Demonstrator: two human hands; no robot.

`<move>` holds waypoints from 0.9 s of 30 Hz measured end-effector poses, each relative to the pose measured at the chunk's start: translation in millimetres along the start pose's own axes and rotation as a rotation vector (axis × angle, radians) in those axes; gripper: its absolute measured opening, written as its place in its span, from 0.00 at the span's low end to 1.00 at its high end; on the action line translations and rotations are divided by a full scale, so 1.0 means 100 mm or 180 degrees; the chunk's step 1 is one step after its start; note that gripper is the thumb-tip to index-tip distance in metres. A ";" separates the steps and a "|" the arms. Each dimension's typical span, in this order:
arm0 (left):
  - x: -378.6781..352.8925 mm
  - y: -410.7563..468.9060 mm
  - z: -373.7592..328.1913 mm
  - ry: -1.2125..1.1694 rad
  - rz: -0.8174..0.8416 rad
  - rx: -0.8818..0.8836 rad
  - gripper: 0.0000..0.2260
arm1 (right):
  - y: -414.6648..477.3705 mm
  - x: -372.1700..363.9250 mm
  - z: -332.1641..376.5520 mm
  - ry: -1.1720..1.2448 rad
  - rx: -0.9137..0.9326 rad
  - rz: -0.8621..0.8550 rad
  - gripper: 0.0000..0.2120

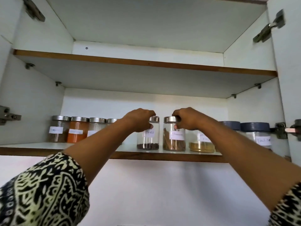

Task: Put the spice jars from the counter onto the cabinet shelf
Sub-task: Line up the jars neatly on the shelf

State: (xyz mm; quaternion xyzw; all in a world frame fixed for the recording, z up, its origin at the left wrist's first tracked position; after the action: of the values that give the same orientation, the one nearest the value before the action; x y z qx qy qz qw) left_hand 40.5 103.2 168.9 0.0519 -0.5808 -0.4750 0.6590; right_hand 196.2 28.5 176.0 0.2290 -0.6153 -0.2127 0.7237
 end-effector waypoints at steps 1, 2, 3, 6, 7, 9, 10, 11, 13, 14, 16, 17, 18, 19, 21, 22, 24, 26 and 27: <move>-0.01 0.02 -0.01 -0.0012 -0.0022 0.0036 0.23 | 0.04 -0.02 -0.03 -0.0060 0.0062 0.0017 0.17; -0.02 0.04 0.00 -0.0039 -0.0016 0.0073 0.23 | 0.07 -0.05 -0.04 -0.0084 0.0120 -0.0001 0.17; -0.04 0.06 0.02 -0.0069 -0.0005 0.0108 0.23 | 0.11 -0.08 -0.05 -0.0076 0.0166 -0.0038 0.17; -0.08 0.13 0.09 -0.0125 0.0062 0.0174 0.23 | 0.26 -0.17 -0.05 -0.0035 0.0262 -0.0099 0.17; -0.10 0.15 0.13 -0.0147 0.0080 0.0162 0.22 | 0.31 -0.21 -0.04 -0.0025 0.0268 -0.0088 0.17; -0.13 0.20 0.22 -0.0193 0.0120 0.0135 0.20 | 0.40 -0.28 0.01 -0.0005 0.0261 -0.0088 0.18; -0.15 0.23 0.27 -0.0209 0.0137 0.0131 0.20 | 0.45 -0.31 0.04 -0.0005 0.0254 -0.0104 0.18; -0.18 0.26 0.33 -0.0209 0.0155 0.0129 0.19 | 0.51 -0.36 0.07 0.0000 0.0235 -0.0110 0.18; -0.25 0.33 0.42 -0.0188 0.0194 0.0144 0.19 | 0.61 -0.43 0.13 -0.0016 0.0191 -0.0117 0.18; -0.30 0.36 0.48 -0.0184 0.0204 0.0155 0.19 | 0.68 -0.48 0.16 -0.0033 0.0165 -0.0127 0.17; -0.40 0.43 0.58 -0.0207 0.0202 0.0168 0.18 | 0.80 -0.56 0.21 -0.0063 0.0125 -0.0149 0.16; -0.45 0.45 0.62 -0.0243 0.0199 0.0173 0.18 | 0.85 -0.60 0.22 -0.0072 0.0098 -0.0148 0.16; -0.51 0.48 0.66 -0.0271 0.0187 0.0174 0.18 | 0.90 -0.64 0.22 -0.0086 0.0069 -0.0154 0.16; -0.56 0.51 0.71 -0.0267 0.0160 0.0164 0.18 | 0.97 -0.68 0.23 -0.0098 0.0033 -0.0171 0.16; -0.65 0.58 0.79 -0.0245 0.0134 0.0142 0.17 | 1.08 -0.76 0.24 -0.0136 -0.0034 -0.0182 0.17; -0.70 0.61 0.82 -0.0232 0.0135 0.0124 0.17 | 1.12 -0.79 0.25 -0.0163 -0.0058 -0.0176 0.18; -0.76 0.66 0.88 -0.0202 0.0151 0.0105 0.17 | 1.20 -0.85 0.28 -0.0221 -0.0099 -0.0156 0.19; -0.84 0.71 0.94 -0.0157 0.0150 0.0107 0.17 | 1.28 -0.91 0.30 -0.0293 -0.0117 -0.0172 0.20; -0.87 0.74 0.96 -0.0136 0.0147 0.0108 0.17 | 1.31 -0.93 0.31 -0.0315 -0.0121 -0.0180 0.20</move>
State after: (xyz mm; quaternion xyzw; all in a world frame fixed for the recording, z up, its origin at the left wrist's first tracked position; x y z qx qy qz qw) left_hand 15.0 249.4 183.0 0.0395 -0.6038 -0.4507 0.6563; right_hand 154.7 186.7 184.8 0.2216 -0.6395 -0.2557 0.6903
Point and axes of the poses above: each hand's wrist, its own y-axis towards the middle knuckle, its own x-axis out of the back of the hand, z = x × y, the point moved 2 cm from there along y, towards the middle knuckle, and after that the axes turned 12 degrees about y, right-handed, at the moved point
